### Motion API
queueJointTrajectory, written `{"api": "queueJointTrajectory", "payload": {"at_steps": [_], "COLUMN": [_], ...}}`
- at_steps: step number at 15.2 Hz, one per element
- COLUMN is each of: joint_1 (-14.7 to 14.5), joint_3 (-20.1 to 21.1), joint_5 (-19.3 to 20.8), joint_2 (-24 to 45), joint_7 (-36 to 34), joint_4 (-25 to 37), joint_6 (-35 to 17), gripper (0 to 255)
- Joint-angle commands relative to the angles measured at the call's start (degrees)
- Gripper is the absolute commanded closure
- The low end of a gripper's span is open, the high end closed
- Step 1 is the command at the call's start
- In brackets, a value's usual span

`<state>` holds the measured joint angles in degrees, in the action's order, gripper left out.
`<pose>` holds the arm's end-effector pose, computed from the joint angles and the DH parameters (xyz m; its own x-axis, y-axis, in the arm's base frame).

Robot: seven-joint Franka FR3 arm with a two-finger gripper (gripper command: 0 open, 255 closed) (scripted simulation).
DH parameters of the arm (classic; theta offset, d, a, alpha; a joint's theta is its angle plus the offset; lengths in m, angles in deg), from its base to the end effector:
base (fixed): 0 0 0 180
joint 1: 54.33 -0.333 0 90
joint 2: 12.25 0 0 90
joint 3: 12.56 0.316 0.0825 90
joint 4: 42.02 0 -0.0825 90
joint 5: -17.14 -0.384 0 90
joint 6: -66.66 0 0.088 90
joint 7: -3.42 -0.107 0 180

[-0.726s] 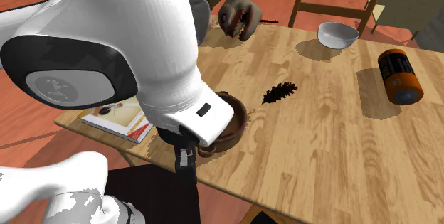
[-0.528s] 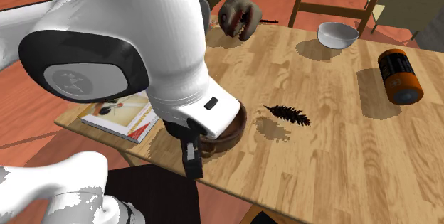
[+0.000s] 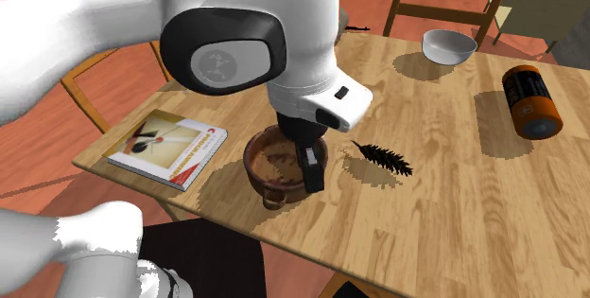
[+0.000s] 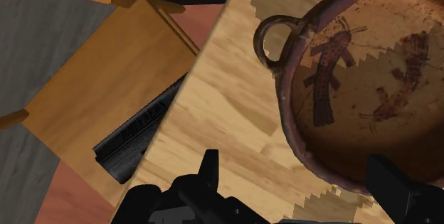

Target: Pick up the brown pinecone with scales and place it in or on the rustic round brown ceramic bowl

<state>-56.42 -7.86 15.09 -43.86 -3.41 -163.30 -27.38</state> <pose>0.3806 0.0571 0.6291 0.9971 -0.0124 0.0750 -0.0123 -0.9999 -0.0018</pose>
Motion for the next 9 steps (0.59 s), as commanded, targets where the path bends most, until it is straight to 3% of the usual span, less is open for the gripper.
{"api": "queueJointTrajectory", "payload": {"at_steps": [1,9], "joint_1": [-0.2,-0.6], "joint_3": [1.5,6.5], "joint_5": [-0.1,2.1], "joint_2": [3.2,18.5], "joint_7": [-1.9,-9.0], "joint_4": [2.7,17.0], "joint_6": [-1.3,-5.1], "gripper": [0,0]}}
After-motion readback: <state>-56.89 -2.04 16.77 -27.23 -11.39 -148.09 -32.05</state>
